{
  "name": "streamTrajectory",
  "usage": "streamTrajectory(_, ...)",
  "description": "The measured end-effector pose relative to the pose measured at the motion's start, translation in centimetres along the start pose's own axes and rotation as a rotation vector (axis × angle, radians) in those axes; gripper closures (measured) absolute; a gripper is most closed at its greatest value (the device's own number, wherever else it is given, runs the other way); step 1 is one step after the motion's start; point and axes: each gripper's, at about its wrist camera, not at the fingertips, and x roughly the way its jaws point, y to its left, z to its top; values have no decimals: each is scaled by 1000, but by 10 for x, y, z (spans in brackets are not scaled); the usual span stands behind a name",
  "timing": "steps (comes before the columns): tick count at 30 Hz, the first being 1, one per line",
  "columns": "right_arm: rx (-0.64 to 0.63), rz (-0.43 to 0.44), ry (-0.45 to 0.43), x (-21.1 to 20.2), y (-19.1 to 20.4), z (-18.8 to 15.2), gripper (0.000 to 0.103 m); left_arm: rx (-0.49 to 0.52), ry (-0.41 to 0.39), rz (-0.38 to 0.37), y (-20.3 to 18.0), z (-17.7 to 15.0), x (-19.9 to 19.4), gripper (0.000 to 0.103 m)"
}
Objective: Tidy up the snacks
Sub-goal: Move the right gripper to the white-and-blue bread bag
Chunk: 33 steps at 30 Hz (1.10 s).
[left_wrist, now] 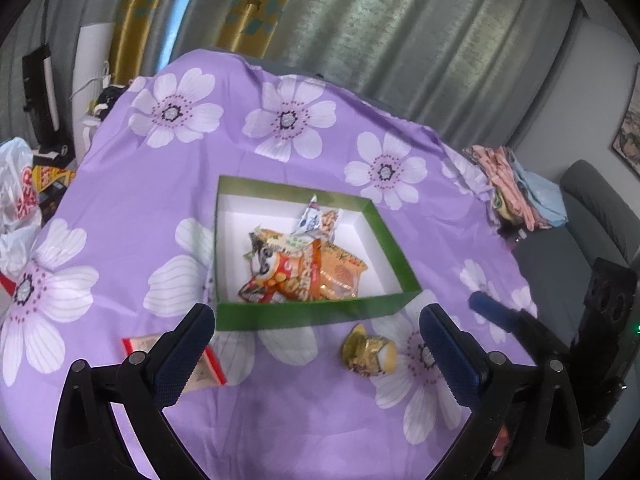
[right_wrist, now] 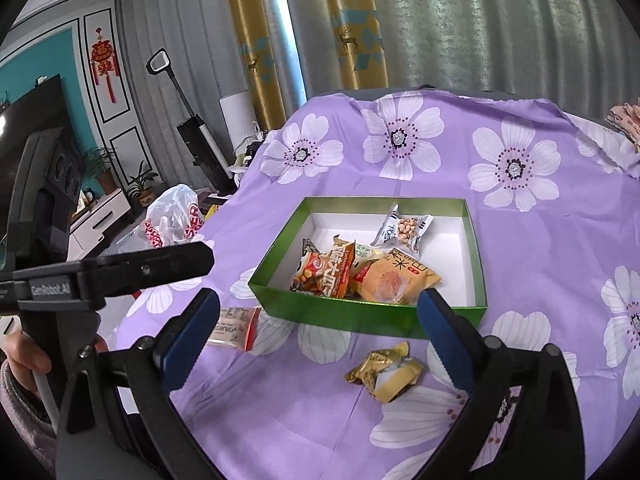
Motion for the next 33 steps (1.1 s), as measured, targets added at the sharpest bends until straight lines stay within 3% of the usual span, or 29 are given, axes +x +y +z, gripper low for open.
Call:
streamTrajectory(14, -27, -11, 29, 1, 12, -12, 3, -11, 25, -11, 10, -17, 2, 1)
streamTrajectory(33, -40, -21, 139, 43, 21, -27, 3, -90, 67, 3, 55, -25, 19, 1)
